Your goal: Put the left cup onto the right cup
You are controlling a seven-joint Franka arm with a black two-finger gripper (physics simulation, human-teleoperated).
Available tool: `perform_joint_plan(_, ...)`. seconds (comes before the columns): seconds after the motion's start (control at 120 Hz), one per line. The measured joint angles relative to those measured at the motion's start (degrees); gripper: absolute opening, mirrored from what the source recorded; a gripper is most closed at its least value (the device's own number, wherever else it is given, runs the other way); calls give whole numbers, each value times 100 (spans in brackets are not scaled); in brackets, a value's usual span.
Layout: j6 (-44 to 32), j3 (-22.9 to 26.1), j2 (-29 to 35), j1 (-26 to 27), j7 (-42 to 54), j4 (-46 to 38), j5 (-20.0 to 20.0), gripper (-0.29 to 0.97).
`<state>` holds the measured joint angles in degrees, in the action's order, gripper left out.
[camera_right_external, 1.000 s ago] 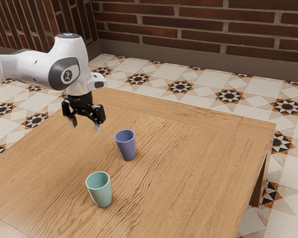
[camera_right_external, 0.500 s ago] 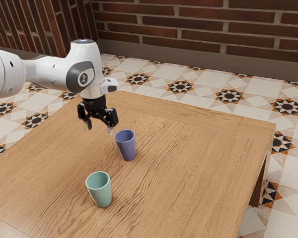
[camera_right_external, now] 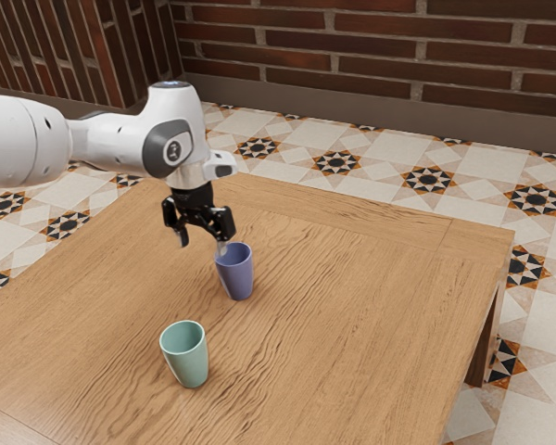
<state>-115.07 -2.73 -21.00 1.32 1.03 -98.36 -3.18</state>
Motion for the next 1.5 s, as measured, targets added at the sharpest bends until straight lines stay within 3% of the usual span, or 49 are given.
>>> perform_joint_plan(0.833,-28,1,-672,-113,334,635,-211,68)
perform_joint_plan(1.5,-216,1,-929,-202,460,658,-279,68)
